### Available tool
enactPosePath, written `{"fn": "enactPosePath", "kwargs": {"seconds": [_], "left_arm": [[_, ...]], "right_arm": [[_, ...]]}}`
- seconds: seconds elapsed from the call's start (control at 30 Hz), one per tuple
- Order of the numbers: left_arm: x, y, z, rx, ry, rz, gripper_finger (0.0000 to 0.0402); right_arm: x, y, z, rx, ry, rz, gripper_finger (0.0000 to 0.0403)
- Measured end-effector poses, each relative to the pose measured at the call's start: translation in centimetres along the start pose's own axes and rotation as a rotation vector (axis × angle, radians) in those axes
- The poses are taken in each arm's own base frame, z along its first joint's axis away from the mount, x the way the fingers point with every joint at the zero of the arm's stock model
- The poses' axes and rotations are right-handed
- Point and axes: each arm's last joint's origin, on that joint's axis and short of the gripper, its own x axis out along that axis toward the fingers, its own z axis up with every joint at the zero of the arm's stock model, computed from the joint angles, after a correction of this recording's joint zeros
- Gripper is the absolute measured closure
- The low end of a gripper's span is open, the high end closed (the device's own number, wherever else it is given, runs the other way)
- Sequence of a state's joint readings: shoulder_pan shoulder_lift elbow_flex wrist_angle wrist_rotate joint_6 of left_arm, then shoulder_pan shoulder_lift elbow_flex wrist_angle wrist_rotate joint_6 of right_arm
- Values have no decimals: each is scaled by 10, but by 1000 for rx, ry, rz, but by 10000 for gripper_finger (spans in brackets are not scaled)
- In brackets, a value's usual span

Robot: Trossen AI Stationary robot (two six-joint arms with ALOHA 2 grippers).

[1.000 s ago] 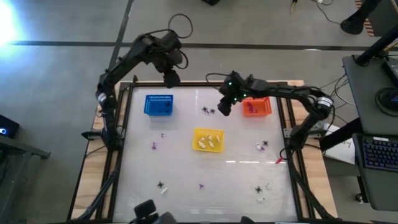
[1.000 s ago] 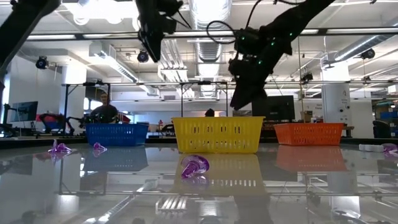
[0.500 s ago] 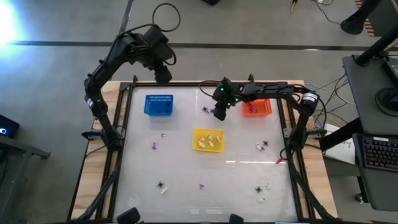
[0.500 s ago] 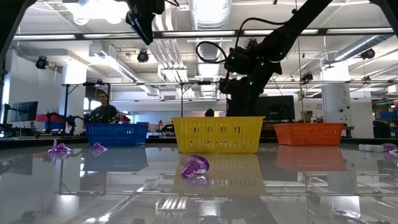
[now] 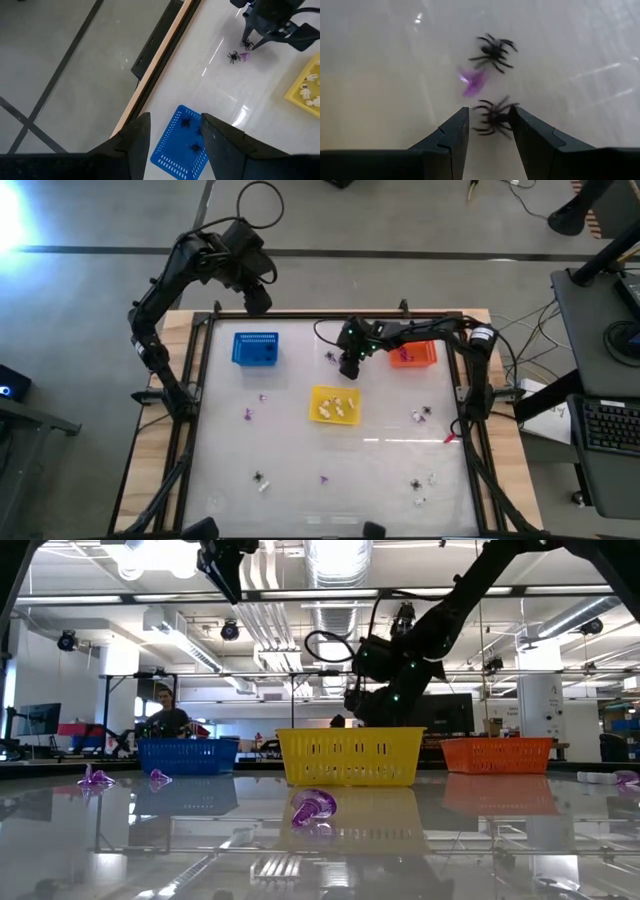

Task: Sort Halloween decoration
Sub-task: Put the black spider toy into the blue bin

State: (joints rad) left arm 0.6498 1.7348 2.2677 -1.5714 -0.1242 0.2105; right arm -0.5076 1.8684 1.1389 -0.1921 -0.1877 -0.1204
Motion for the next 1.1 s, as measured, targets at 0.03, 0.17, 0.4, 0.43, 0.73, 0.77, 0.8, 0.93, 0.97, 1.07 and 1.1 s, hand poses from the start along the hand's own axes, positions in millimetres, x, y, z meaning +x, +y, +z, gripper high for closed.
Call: {"fn": "enactPosePath", "kwargs": {"seconds": [0.03, 0.17, 0.4, 0.43, 0.73, 0.77, 0.8, 0.93, 0.97, 1.07, 1.1], "left_arm": [[0, 0, 0, 0, 0, 0, 244], [0, 0, 0, 0, 0, 0, 244], [0, 0, 0, 1, 0, 0, 244], [0, 0, 0, 1, 0, 0, 244], [0, 0, 0, 22, 0, 0, 244], [0, 1, 0, 24, 0, 1, 244], [0, 1, 0, 25, 1, 1, 244], [0, 2, 0, 22, 2, 3, 244], [0, 2, 0, 21, 2, 3, 244], [0, 2, -1, 21, 0, 4, 244], [-1, 2, -1, 21, -1, 4, 244]], "right_arm": [[2, -1, -1, 6, 9, -8, 261], [7, -2, -3, 21, 24, -53, 263], [10, -3, -6, 90, 40, -61, 310], [10, -3, -6, 101, 41, -63, 323], [7, -4, -5, 170, 35, -84, 393], [5, -4, -5, 174, 36, -86, 393], [1, -4, -4, 183, 36, -88, 394], [-17, -1, -1, 219, 36, -95, 395], [-22, 0, 2, 229, 18, -94, 395], [-38, 2, 11, 246, -53, -89, 395], [-41, 3, 14, 249, -76, -84, 395]]}}
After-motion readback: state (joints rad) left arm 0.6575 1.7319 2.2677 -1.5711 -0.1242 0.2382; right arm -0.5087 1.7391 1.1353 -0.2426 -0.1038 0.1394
